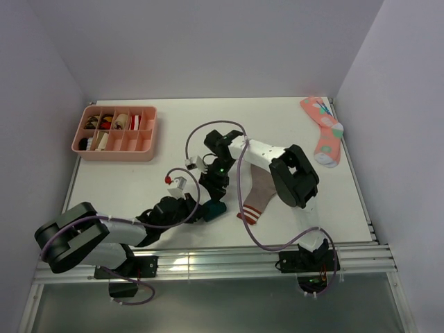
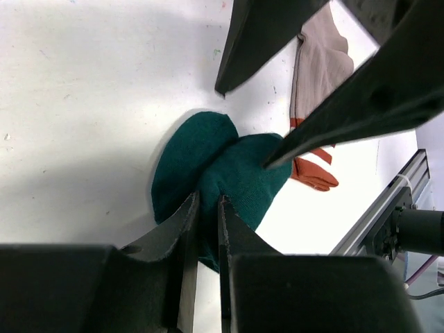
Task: Roll the socks
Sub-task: Roll the sock at the center of the board.
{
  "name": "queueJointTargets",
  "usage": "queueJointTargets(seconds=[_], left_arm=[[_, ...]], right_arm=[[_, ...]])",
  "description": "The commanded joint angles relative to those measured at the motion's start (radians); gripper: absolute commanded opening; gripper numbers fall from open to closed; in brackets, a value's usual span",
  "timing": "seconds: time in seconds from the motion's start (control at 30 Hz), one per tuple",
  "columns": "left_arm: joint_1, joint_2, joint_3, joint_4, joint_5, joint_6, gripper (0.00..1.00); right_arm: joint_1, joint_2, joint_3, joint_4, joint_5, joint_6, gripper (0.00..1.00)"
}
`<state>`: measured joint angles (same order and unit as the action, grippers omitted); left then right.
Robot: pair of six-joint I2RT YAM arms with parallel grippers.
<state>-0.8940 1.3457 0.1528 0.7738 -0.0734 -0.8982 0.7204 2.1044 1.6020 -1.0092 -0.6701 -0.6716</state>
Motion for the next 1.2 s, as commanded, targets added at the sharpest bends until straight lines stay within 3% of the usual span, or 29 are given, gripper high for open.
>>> queueJointTargets(seconds=[0.0, 0.6, 1.17], left_arm=[[-0.013, 0.045, 0.013, -0.210, -0.029, -0.024, 0.00], [-0.008, 0.130, 0.067, -0.294, -0.020, -0.068, 0.00], [0.012, 0.187, 0.113, -0.320, 0.011, -0.068, 0.00]], right_arm=[[-0.036, -0.083, -0.022, 0.075, -0.068, 0.000, 0.61], [-0.058, -0.169, -0.192, 0.089, -0.019, -0.117, 0.63], [-0.047, -0.070, -0.142, 0.072, 0.004, -0.051, 0.63]])
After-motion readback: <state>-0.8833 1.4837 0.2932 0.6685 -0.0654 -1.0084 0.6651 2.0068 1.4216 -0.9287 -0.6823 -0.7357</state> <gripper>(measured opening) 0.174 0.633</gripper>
